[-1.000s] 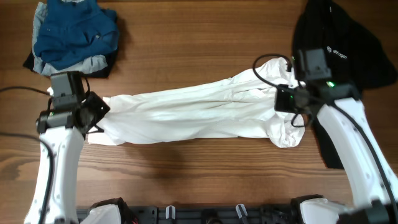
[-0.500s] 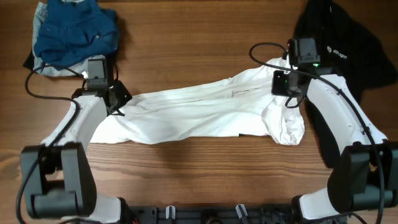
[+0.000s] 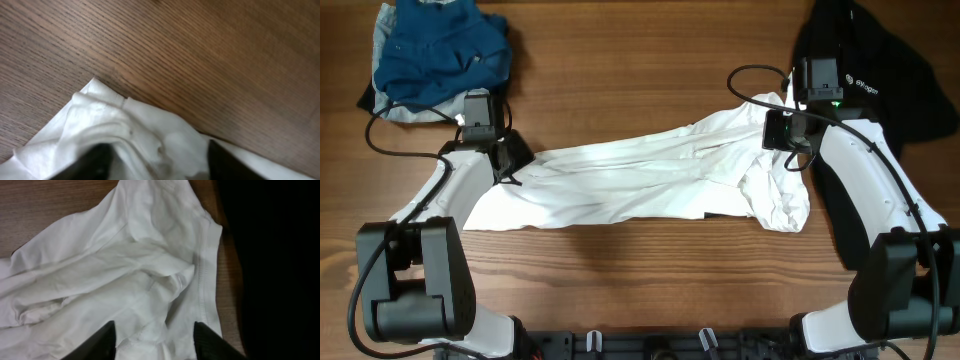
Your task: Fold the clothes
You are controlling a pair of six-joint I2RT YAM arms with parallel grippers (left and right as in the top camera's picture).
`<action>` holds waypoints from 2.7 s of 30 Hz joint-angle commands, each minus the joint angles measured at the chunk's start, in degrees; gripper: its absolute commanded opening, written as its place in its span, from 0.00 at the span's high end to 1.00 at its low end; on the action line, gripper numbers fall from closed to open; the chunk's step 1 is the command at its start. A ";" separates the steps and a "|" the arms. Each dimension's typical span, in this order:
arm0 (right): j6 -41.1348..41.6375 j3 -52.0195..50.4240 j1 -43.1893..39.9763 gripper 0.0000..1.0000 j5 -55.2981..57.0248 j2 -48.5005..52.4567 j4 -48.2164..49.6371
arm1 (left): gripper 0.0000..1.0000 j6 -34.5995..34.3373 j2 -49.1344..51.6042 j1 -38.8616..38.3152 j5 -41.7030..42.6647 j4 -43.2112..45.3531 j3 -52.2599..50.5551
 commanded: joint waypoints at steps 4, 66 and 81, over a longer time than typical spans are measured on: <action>-1.79 3.04 -0.33 0.40 -5.66 -2.71 -2.64 | 0.05 8.70 -5.05 0.76 0.98 -10.01 5.68; -3.76 3.89 0.15 0.30 -14.71 -4.11 -1.95 | 0.96 25.03 -0.22 13.57 3.96 -27.32 18.23; -3.34 3.89 0.15 0.30 -17.05 -0.22 -2.16 | 0.96 24.85 -0.11 1.14 12.13 -36.04 25.90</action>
